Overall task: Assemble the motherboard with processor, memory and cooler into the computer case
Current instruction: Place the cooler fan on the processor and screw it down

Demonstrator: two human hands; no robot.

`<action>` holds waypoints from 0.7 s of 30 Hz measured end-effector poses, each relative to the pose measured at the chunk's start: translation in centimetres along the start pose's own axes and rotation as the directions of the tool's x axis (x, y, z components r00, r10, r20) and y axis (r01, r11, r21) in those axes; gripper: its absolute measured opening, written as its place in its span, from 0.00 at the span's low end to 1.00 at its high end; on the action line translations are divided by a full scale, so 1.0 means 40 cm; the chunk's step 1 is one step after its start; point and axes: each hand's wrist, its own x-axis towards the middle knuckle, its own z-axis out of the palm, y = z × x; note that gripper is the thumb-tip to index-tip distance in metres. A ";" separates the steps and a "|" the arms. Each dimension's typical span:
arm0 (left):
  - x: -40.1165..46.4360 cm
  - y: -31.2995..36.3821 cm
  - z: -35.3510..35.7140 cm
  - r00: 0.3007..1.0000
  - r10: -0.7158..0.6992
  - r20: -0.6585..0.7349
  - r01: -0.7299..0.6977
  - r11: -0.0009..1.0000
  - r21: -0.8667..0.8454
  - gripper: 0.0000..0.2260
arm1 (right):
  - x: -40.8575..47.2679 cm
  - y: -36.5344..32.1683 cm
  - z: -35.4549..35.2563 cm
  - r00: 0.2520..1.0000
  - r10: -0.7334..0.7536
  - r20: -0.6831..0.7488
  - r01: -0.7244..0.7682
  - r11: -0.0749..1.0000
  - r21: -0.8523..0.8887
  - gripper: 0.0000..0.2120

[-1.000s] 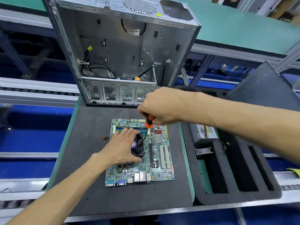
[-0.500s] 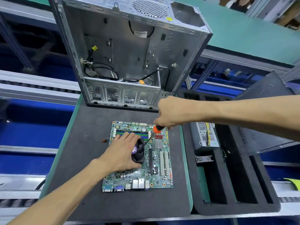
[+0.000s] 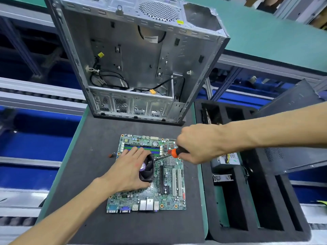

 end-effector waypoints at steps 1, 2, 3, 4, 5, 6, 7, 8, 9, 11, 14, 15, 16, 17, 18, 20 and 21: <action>-0.002 0.001 0.000 1.000 0.002 -0.005 -0.002 1.000 -0.002 0.43 | 0.008 0.002 0.005 0.987 0.131 0.095 -0.153 0.949 0.277 0.18; -0.001 0.003 0.001 1.000 0.005 -0.012 -0.005 1.000 -0.002 0.43 | 0.020 0.007 0.011 0.945 0.221 0.243 -0.320 0.783 0.534 0.18; -0.002 0.003 0.001 1.000 0.008 -0.021 -0.008 1.000 0.002 0.42 | 0.037 0.013 0.011 0.882 0.240 0.406 -0.469 0.535 0.703 0.18; -0.003 0.005 0.001 0.999 0.009 -0.033 -0.009 1.000 0.009 0.42 | 0.054 0.020 0.006 0.812 0.198 0.549 -0.584 0.287 0.760 0.17; -0.003 0.007 0.001 0.999 0.010 -0.044 -0.010 1.000 0.016 0.42 | 0.067 0.029 0.000 0.749 0.136 0.648 -0.661 0.100 0.744 0.17; -0.003 0.009 0.001 0.999 0.010 -0.053 -0.008 1.000 0.024 0.42 | 0.078 0.038 -0.005 0.703 0.087 0.705 -0.708 0.000 0.706 0.16; -0.003 0.012 -0.001 0.998 0.007 -0.056 -0.005 0.999 0.032 0.42 | 0.087 0.047 -0.010 0.677 0.061 0.734 -0.734 -0.013 0.679 0.15; -0.003 0.014 -0.003 0.999 0.004 -0.054 -0.002 0.999 0.039 0.42 | 0.095 0.055 -0.017 0.669 0.059 0.741 -0.743 0.032 0.668 0.14; -0.003 0.017 -0.005 0.999 0.003 -0.050 -0.001 0.999 0.046 0.42 | 0.099 0.060 -0.024 0.681 0.077 0.728 -0.732 0.117 0.672 0.13; -0.004 0.020 -0.009 0.999 0.004 -0.046 -0.001 0.998 0.061 0.42 | 0.105 0.056 -0.038 0.757 0.118 0.643 -0.635 0.366 0.680 0.14; -0.007 0.028 -0.014 0.998 -0.007 -0.059 0.012 0.996 0.086 0.41 | 0.083 0.020 -0.054 0.940 0.081 0.332 -0.208 0.907 0.366 0.11; -0.008 0.031 -0.014 0.998 -0.015 -0.059 0.021 0.996 0.091 0.41 | 0.071 0.008 -0.059 0.981 -0.015 0.194 -0.002 0.996 0.085 0.10; -0.007 0.034 -0.013 0.998 -0.024 -0.058 0.030 0.995 0.096 0.41 | 0.059 -0.004 -0.063 0.984 -0.151 0.091 0.166 0.967 -0.193 0.11; -0.006 0.036 -0.013 0.998 -0.031 -0.060 0.037 0.994 0.102 0.42 | 0.050 -0.015 -0.065 0.959 -0.279 0.052 0.277 0.881 -0.384 0.13; -0.006 0.039 -0.011 0.997 -0.034 -0.066 0.041 0.993 0.109 0.42 | 0.045 -0.026 -0.065 0.928 -0.368 0.058 0.350 0.807 -0.477 0.14; -0.007 0.042 -0.008 0.996 -0.036 -0.088 0.045 0.992 0.114 0.42 | 0.046 -0.037 -0.065 0.903 -0.424 0.074 0.401 0.765 -0.504 0.16; -0.007 0.042 -0.007 0.995 -0.037 -0.093 0.047 0.993 0.112 0.42 | 0.054 -0.039 -0.062 0.925 -0.377 0.044 0.359 0.830 -0.427 0.15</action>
